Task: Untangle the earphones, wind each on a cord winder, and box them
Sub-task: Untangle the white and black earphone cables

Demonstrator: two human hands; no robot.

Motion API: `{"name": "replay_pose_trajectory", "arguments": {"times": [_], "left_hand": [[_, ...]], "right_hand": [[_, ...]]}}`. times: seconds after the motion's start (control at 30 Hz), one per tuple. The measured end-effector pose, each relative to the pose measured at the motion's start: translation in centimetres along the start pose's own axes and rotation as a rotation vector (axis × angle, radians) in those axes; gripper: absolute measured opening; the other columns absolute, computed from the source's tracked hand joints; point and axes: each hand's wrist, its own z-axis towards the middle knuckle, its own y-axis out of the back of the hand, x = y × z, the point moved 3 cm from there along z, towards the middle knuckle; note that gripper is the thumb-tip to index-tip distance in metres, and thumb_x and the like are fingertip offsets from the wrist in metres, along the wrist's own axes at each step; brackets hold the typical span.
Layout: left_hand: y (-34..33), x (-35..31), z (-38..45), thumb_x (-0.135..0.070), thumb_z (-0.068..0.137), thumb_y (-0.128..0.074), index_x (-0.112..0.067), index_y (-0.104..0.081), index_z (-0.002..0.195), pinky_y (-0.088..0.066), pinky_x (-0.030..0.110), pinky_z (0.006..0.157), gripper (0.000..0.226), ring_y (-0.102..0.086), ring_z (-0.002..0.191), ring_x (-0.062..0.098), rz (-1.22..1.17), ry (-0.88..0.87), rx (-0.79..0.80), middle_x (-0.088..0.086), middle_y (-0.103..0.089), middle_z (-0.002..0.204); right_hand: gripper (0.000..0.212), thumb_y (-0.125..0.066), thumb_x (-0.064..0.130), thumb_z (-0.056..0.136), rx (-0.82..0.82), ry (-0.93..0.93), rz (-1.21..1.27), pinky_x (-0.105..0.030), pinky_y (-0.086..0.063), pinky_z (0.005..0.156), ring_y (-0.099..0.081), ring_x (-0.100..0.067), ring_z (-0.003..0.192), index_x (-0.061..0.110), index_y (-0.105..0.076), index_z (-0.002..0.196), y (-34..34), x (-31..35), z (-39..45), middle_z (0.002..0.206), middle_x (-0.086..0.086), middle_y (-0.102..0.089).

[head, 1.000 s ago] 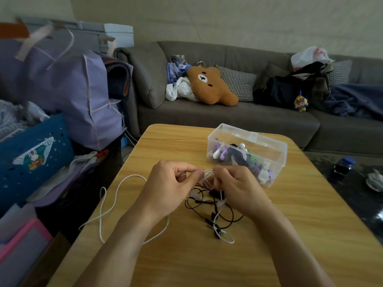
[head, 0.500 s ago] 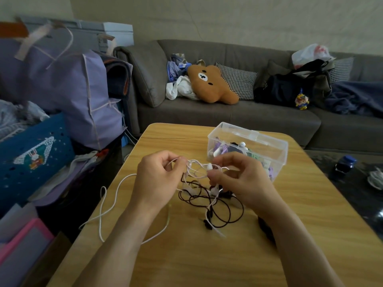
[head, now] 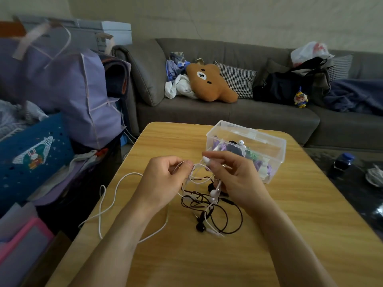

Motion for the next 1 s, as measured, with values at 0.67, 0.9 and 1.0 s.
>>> {"name": "replay_pose_trajectory", "arguments": {"times": [0.67,0.9,1.0], "left_hand": [[1.1,-0.7,-0.4,-0.025,0.092,-0.066,-0.015,-0.078,0.099,-0.043,0.005,0.06,0.017,-0.061,0.061,-0.005,-0.007,-0.092,-0.26,-0.019,-0.064,0.06],[0.7,-0.5,-0.3,-0.03,0.098,-0.058,-0.028,-0.072,0.088,-0.049,0.026,0.051,0.017,-0.06,0.056,0.013,0.108,-0.112,-0.176,-0.007,-0.068,0.064],[0.8,-0.3,-0.1,-0.03,0.099,-0.057,-0.025,-0.072,0.089,-0.049,0.028,0.051,0.019,-0.062,0.057,0.013,0.126,-0.053,-0.142,-0.012,-0.068,0.062]], "right_hand": [[0.016,-0.078,0.043,0.082,0.014,0.024,-0.251,-0.016,-0.043,0.054,-0.055,-0.002,0.056,0.029,-0.077,0.091,1.8,1.1,0.1,0.063,0.011,-0.065],[0.041,-0.07,0.01,0.085,-0.153,-0.033,-0.426,-0.014,-0.047,0.079,-0.054,0.001,0.102,0.04,-0.065,0.113,1.4,0.5,0.3,0.123,0.014,-0.057],[0.052,-0.069,0.014,0.083,-0.133,-0.003,-0.462,-0.039,-0.038,0.109,-0.037,-0.009,0.126,0.045,-0.054,0.122,0.4,1.3,-0.3,0.138,0.012,-0.04]]}}
